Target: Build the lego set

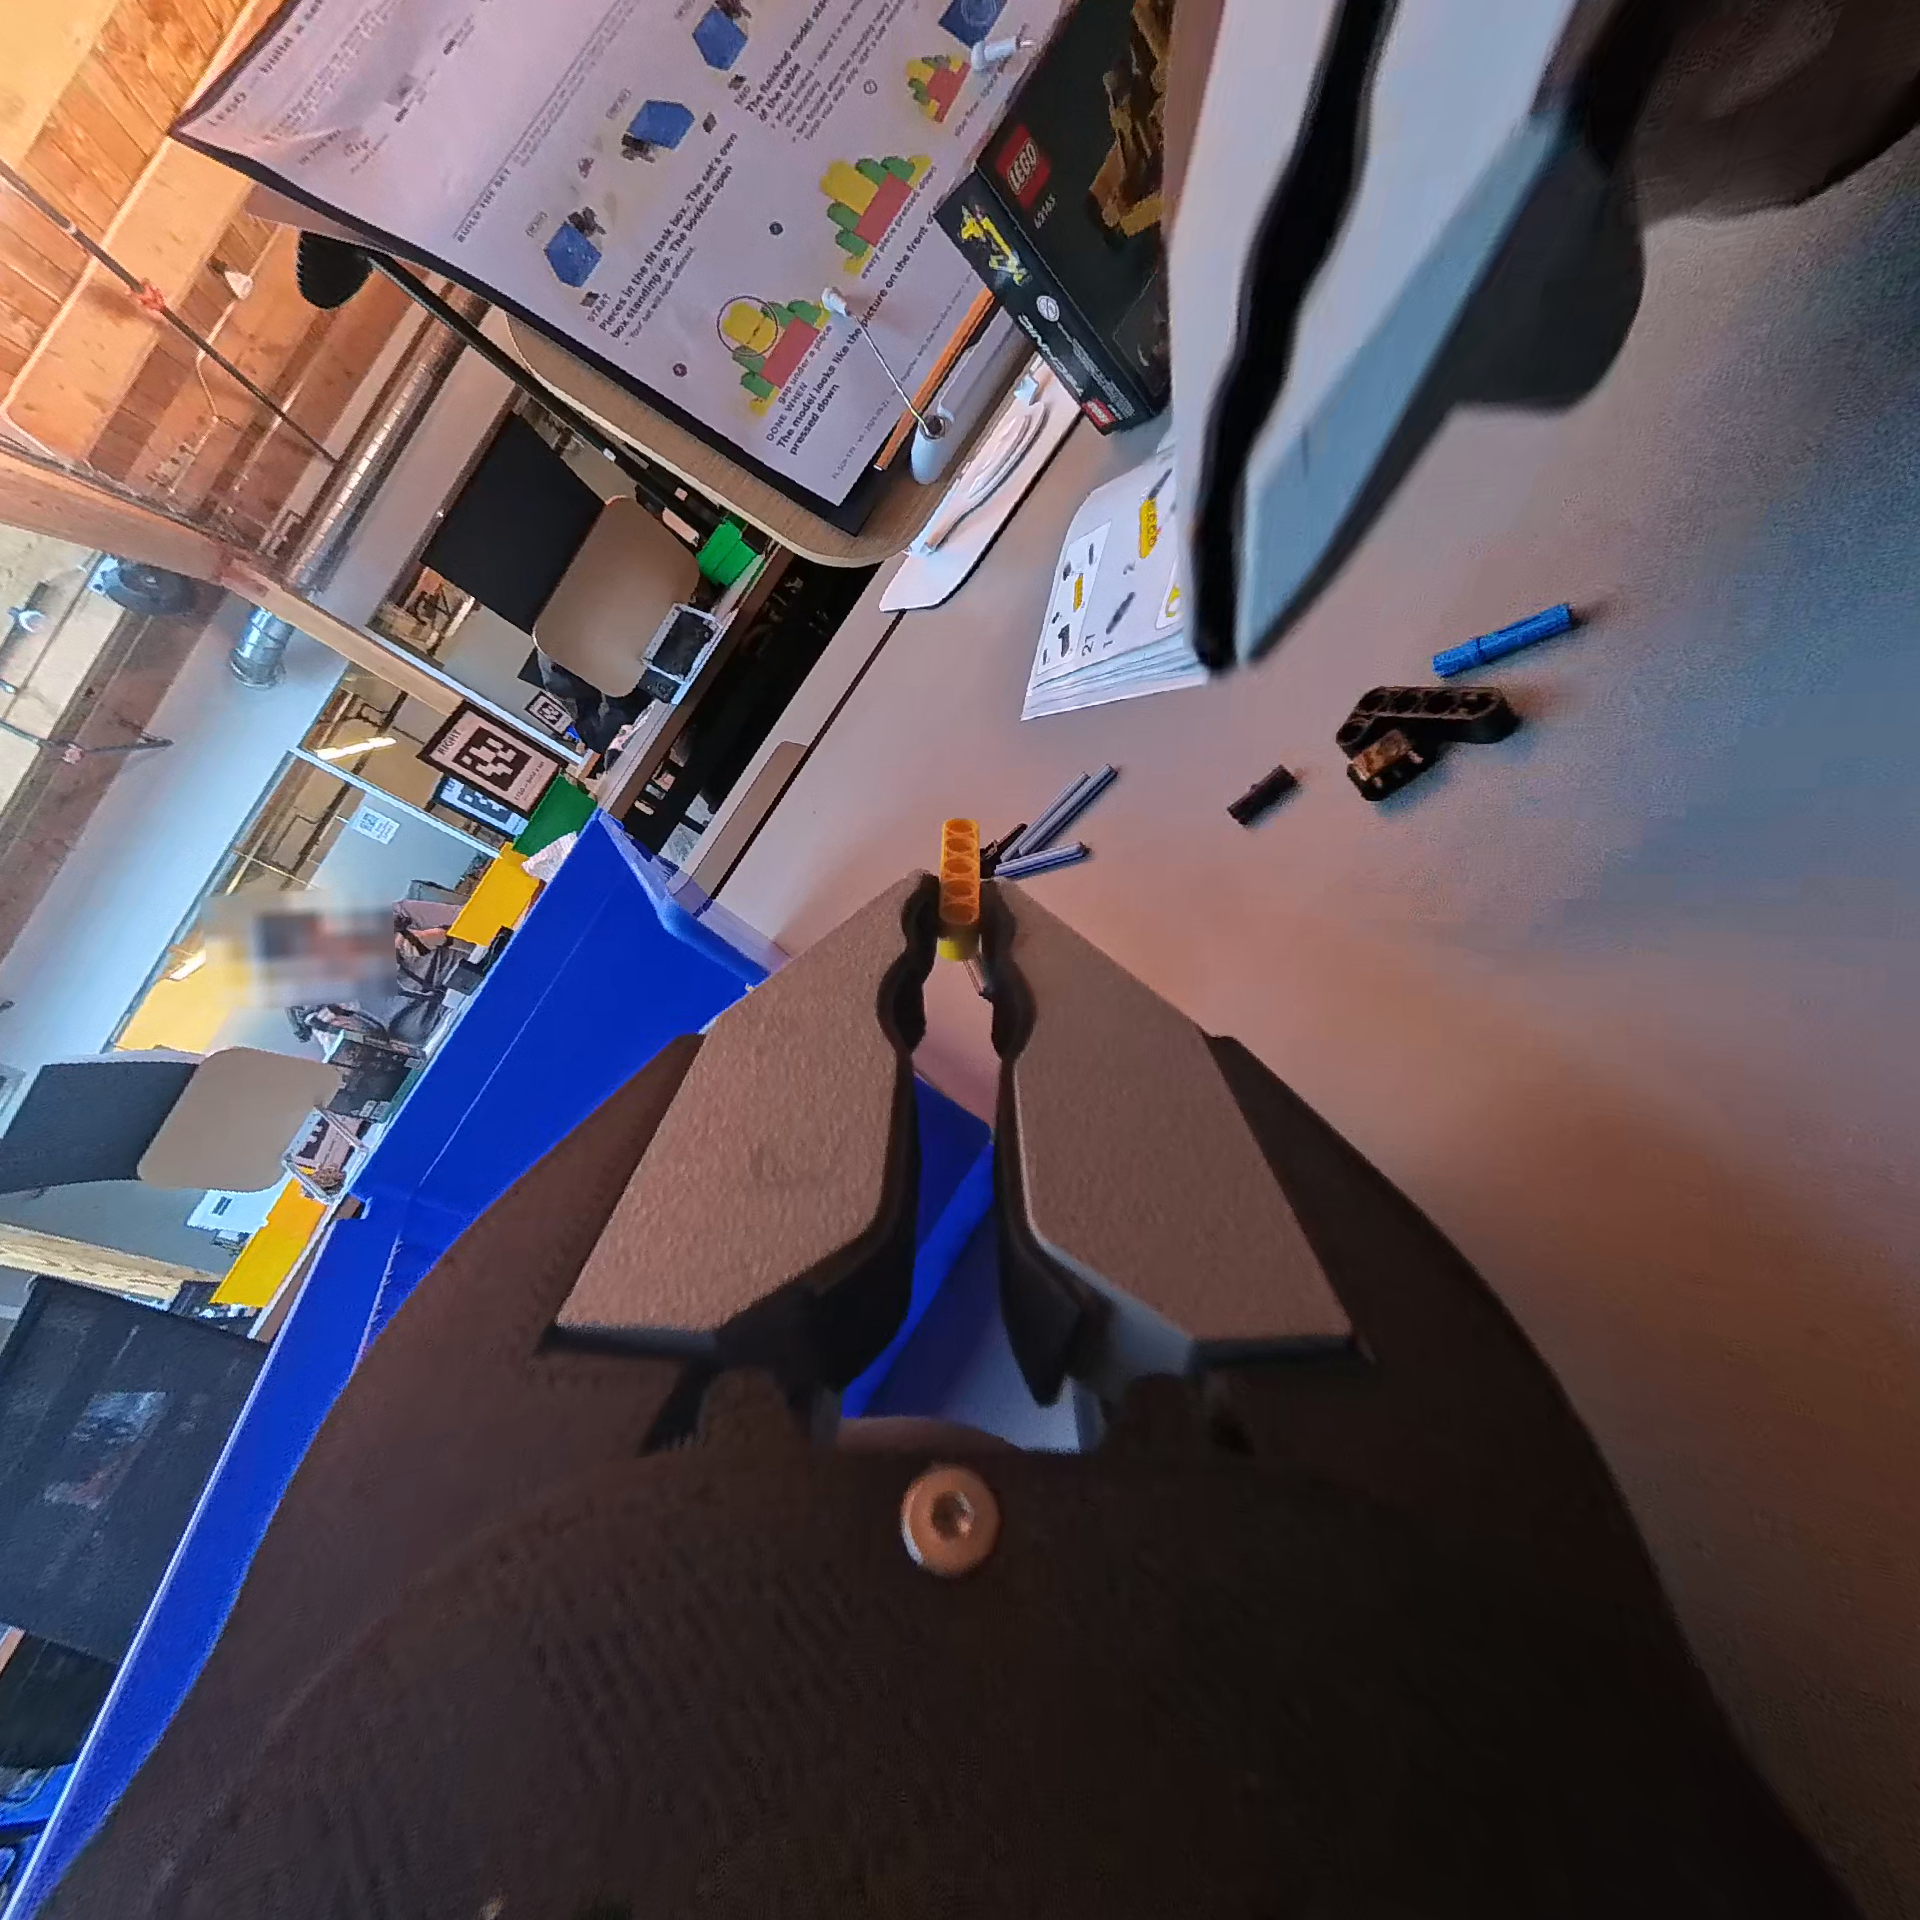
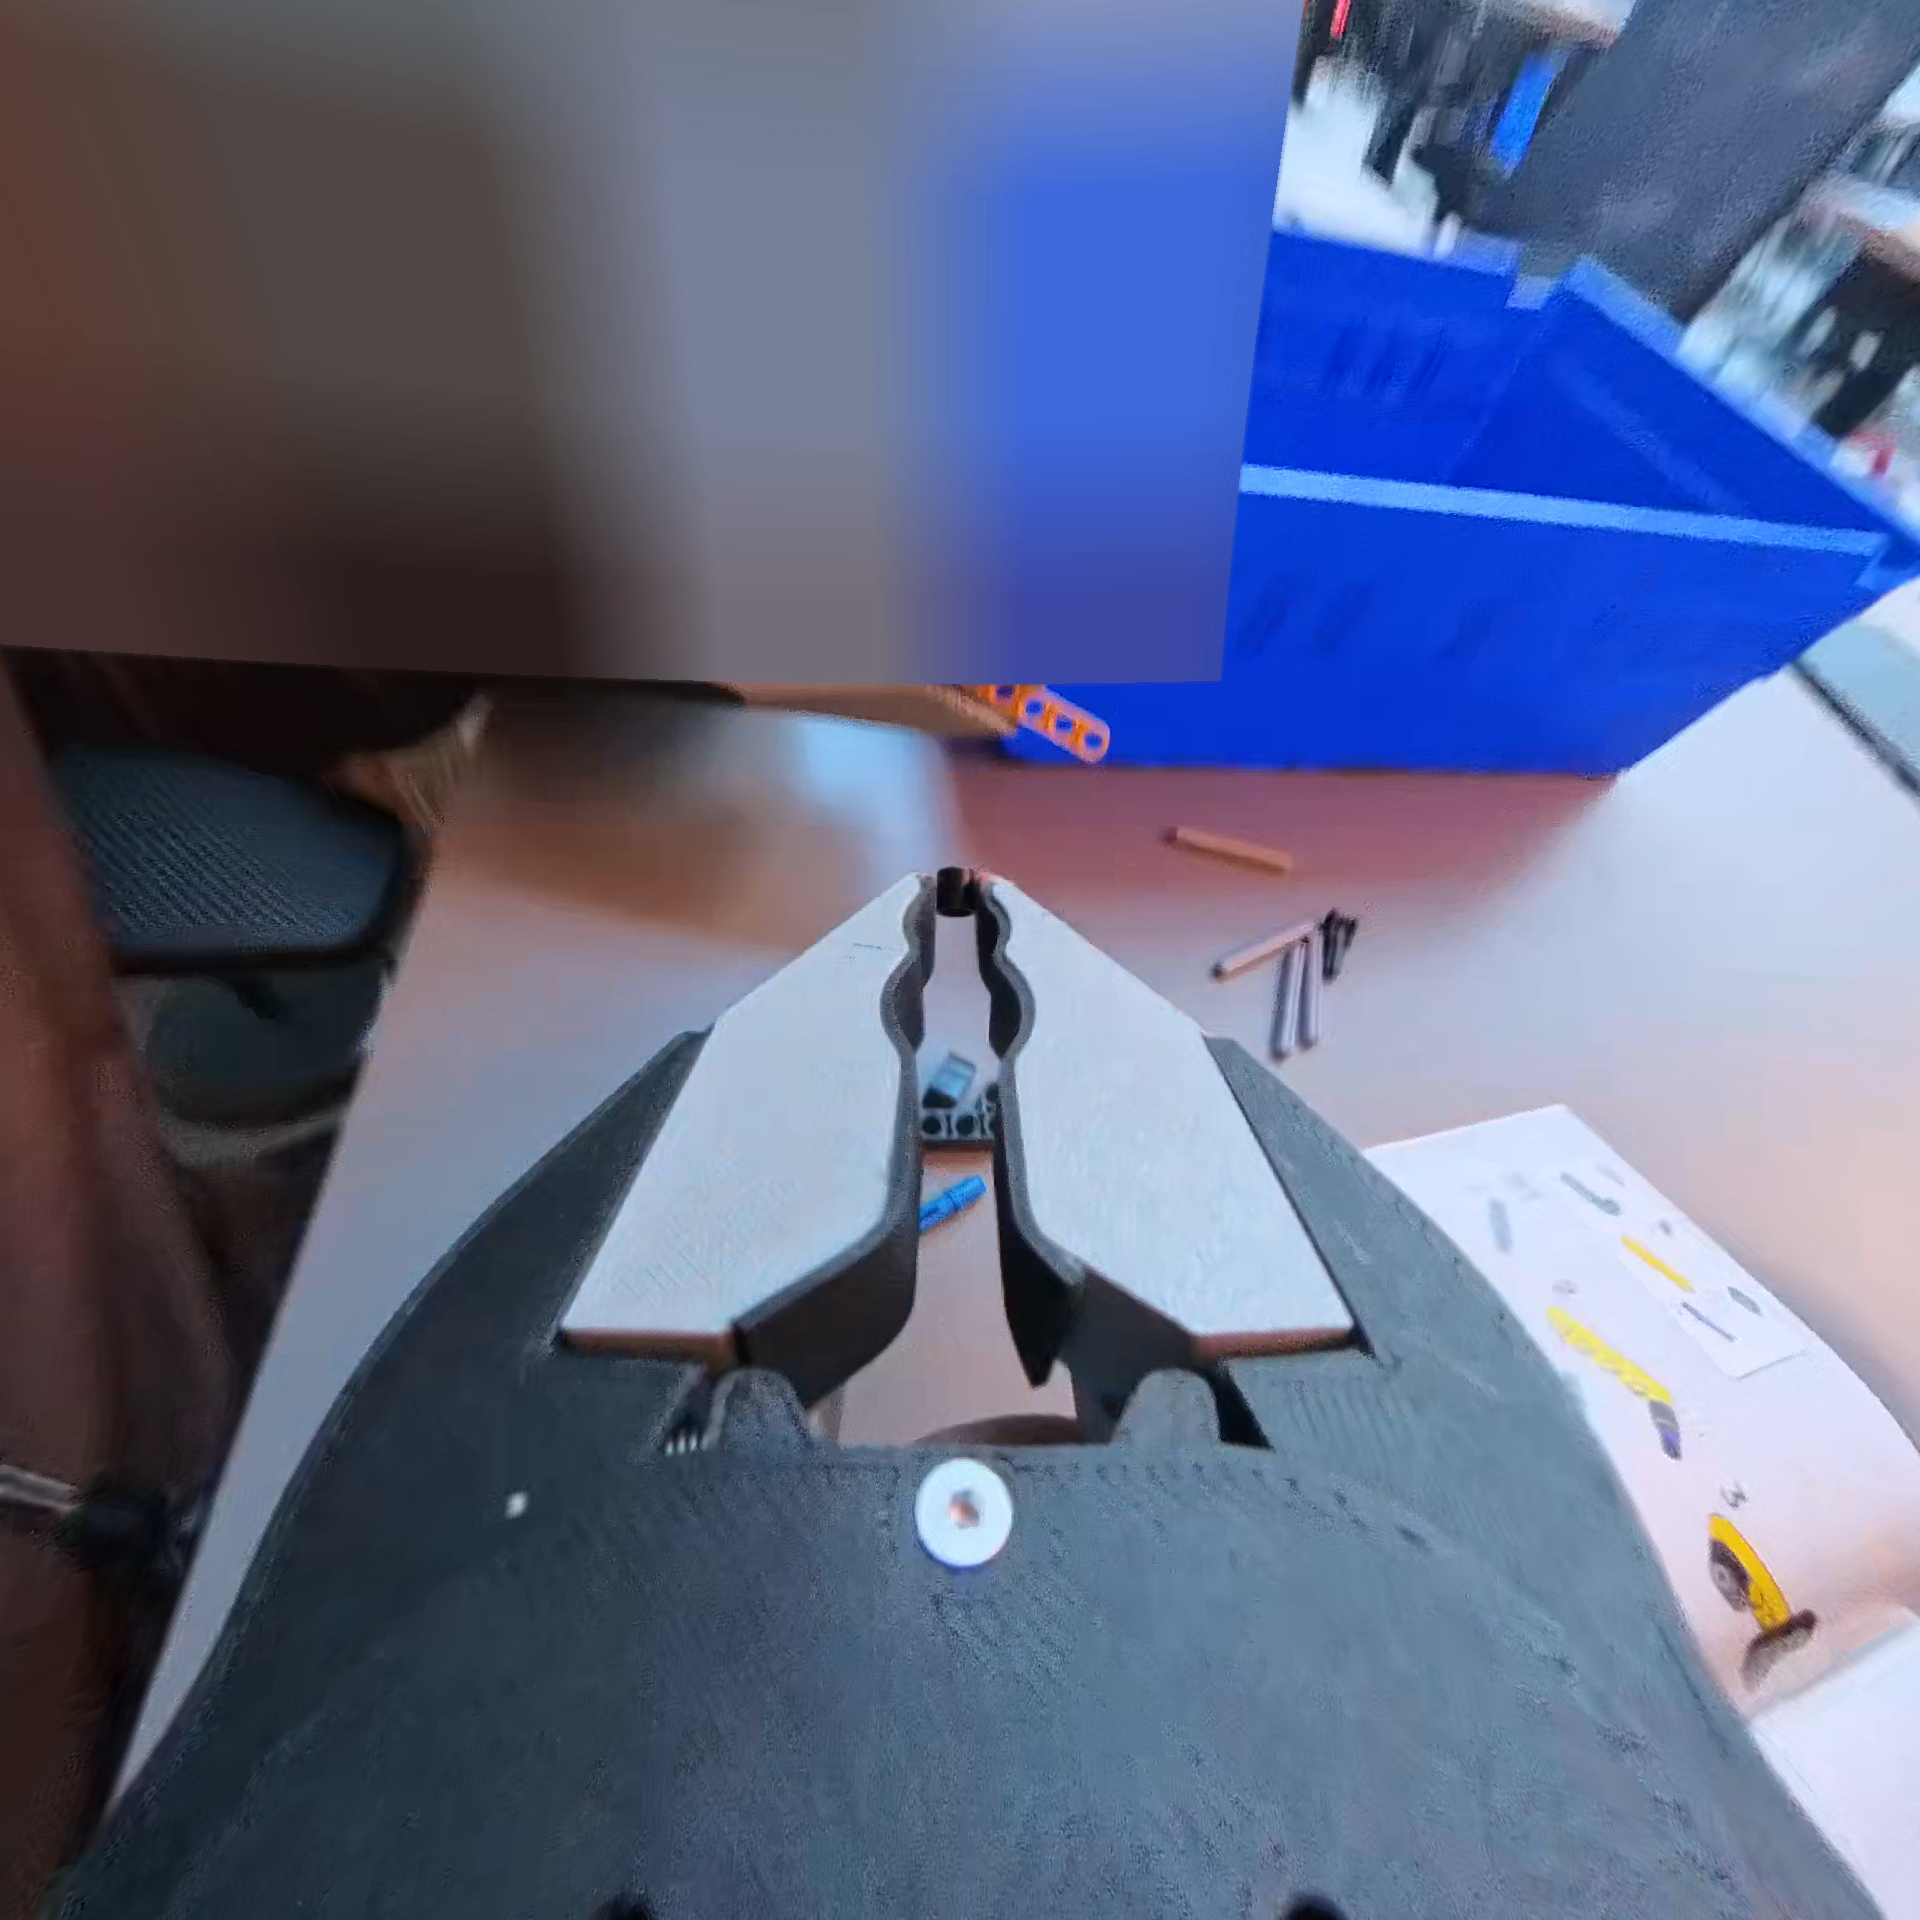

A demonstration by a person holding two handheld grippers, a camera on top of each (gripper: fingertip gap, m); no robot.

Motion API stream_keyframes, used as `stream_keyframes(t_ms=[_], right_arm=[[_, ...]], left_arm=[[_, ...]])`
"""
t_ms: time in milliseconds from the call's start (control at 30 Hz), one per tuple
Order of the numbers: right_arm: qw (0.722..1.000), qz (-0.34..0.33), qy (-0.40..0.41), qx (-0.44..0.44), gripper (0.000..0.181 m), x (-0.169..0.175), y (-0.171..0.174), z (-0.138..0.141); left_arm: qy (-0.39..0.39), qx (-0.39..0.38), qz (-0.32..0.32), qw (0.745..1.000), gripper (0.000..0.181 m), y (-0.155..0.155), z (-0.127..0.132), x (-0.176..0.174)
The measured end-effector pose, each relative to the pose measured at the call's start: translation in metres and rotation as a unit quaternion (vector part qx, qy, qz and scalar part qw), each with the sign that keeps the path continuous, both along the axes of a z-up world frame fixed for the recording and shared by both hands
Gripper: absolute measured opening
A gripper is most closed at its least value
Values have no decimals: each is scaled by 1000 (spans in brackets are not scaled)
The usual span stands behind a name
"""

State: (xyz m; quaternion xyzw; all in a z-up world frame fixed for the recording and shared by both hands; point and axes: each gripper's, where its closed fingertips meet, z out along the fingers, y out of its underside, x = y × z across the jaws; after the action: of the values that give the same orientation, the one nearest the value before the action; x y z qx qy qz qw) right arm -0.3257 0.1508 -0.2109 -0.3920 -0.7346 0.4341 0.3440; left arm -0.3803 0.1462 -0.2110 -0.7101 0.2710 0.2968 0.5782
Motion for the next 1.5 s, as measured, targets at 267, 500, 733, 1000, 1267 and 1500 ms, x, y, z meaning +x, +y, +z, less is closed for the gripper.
stream_keyframes(t_ms=[267,500,733,1000,1267,1500], right_arm=[[995,18,88,-51,4,35,2,45],[996,-23,46,-69,4,54,23,30],[992,-72,-107,-13,4,88,45,-28],[982,-105,-159,14,4,126,65,-50],[982,-112,-151,2,4,129,72,-52],[987,-97,-128,-12,4,125,66,-45]], left_arm=[[-104,6,-118,987,5,-1,15,39],[-166,-86,-202,961,5,22,2,79],[-250,-167,-285,910,5,40,2,118],[-275,-290,-297,867,5,56,-28,154],[-229,-386,-248,859,5,55,-64,159],[-243,-396,-253,849,22,55,-64,159]])
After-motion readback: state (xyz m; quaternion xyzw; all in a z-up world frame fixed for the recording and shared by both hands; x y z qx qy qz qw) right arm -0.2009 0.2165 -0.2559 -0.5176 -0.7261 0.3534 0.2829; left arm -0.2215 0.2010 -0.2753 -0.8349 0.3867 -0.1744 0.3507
